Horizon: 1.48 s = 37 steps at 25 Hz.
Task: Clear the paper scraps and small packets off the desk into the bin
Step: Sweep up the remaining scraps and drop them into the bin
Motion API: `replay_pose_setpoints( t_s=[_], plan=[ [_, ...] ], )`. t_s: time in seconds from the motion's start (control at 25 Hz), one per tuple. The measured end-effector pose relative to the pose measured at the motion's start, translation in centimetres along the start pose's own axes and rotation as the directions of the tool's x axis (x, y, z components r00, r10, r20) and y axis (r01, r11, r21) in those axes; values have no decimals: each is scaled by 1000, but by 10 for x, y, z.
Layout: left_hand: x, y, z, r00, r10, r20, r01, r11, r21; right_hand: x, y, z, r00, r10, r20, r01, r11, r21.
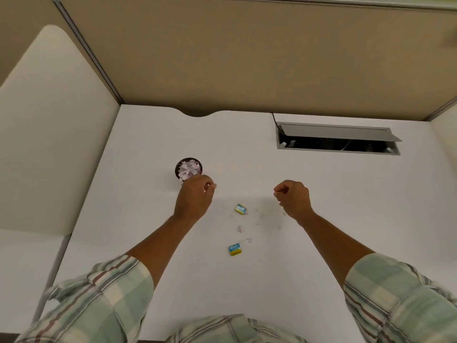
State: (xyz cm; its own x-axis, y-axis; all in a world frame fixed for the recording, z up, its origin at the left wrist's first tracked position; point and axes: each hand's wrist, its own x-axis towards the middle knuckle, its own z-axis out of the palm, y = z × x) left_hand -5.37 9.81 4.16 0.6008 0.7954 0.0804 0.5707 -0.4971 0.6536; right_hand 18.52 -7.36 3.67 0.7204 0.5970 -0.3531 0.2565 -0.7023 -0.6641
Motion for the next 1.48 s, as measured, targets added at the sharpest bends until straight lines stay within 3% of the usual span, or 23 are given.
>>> replay_pose_setpoints(
  t_s=[0.12, 0.2, 0.28, 0.4, 0.64, 0.8, 0.92, 1.0, 1.08, 1.2, 1.48],
  plan=[
    [-22, -2, 30, 981, -121, 154, 122, 992, 3, -13, 46, -18, 993, 104, -61, -109, 989, -98],
    [-35, -5, 46, 932, -226, 284, 212, 974, 80, -22, 71, -22, 982, 176, -64, -184, 974, -134],
    [-47, -6, 58, 883, -255, 394, 204, 965, 167, -31, 86, -19, 977, 211, -38, -214, 962, -168],
    [-58, -3, 75, 842, -238, 484, 132, 961, 243, -42, 86, -4, 988, 153, 7, -147, 963, -226],
    [-79, 11, 99, 859, -152, 489, -9, 950, 312, -58, 70, 49, 984, -28, 173, 87, 936, -341],
    [-98, 14, 110, 826, -83, 558, -29, 981, 190, -64, 65, 66, 942, -122, 312, 235, 905, -356],
    [-100, 4, 103, 844, -67, 532, 64, 998, 23, -46, 69, 43, 972, -149, 180, 201, 928, -314],
    [-100, -5, 94, 885, -128, 448, 148, 989, -11, -30, 78, 21, 999, -40, 14, 42, 959, -280],
    [-98, -12, 87, 895, -190, 404, 206, 978, 3, -19, 87, 8, 999, 34, -38, -44, 947, -318],
    [-94, -13, 87, 864, -199, 462, 214, 977, 20, -19, 88, 11, 999, 20, 38, -2, 907, -421],
    [-98, -3, 99, 833, -178, 524, 182, 982, 44, -49, 59, 70, 914, -180, 362, 346, 812, -470]
  ],
)
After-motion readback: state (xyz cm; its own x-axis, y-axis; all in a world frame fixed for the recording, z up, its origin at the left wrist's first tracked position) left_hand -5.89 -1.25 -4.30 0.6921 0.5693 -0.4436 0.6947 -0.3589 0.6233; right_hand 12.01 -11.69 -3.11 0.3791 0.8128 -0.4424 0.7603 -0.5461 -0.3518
